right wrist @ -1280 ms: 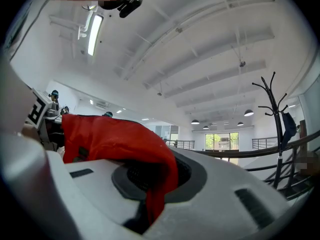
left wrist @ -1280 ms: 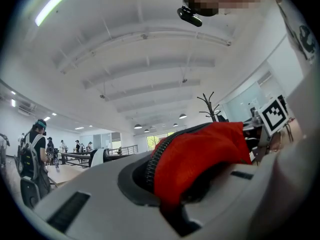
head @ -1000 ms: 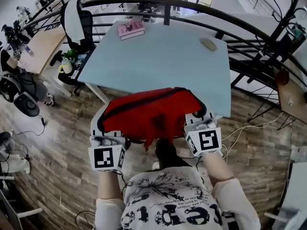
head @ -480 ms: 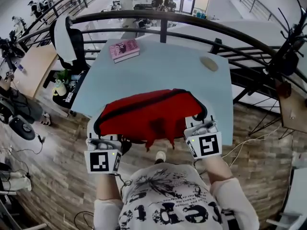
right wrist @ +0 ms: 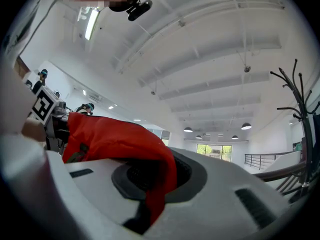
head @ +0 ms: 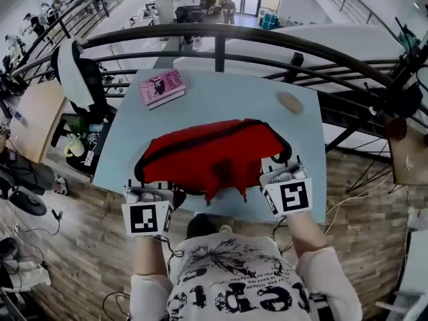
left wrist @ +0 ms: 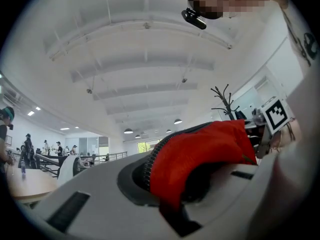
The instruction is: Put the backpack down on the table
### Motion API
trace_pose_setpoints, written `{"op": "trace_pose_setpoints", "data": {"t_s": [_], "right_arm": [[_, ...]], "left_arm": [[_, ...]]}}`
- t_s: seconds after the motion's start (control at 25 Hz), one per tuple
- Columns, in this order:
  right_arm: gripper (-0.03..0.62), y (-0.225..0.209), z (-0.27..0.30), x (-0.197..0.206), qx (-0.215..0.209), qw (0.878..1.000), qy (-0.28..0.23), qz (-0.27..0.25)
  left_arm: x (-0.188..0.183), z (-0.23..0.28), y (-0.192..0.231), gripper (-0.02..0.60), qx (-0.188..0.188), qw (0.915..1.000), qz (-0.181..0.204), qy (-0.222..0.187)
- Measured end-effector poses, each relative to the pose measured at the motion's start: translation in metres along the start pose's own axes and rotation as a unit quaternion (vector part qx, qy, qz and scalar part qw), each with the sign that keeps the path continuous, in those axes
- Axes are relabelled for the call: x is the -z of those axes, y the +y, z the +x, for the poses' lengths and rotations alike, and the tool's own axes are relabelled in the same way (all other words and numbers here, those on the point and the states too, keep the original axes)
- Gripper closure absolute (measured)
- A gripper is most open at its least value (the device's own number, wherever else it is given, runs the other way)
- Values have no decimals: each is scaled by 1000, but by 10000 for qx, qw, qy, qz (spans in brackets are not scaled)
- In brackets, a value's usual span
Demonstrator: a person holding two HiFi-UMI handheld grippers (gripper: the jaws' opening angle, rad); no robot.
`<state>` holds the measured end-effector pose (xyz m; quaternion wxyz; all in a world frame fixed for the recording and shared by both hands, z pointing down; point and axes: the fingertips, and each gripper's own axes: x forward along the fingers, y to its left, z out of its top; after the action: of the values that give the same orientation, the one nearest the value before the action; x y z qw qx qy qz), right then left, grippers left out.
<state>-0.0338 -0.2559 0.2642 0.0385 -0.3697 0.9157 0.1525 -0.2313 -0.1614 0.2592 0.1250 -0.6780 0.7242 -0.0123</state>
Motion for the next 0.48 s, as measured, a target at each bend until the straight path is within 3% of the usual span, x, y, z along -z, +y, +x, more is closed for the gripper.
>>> {"op": "trace_pose_setpoints", "data": {"t_s": [0.32,0.48], "right_arm": [[574,-47,55,38,441,9976,533,-105],[574,-73,83,55,760,9952,612,-45]], "left_arm": [[31,104,4,557,621,9979,-103,161],[45,157,6,557,942,9954,-147,54]]}}
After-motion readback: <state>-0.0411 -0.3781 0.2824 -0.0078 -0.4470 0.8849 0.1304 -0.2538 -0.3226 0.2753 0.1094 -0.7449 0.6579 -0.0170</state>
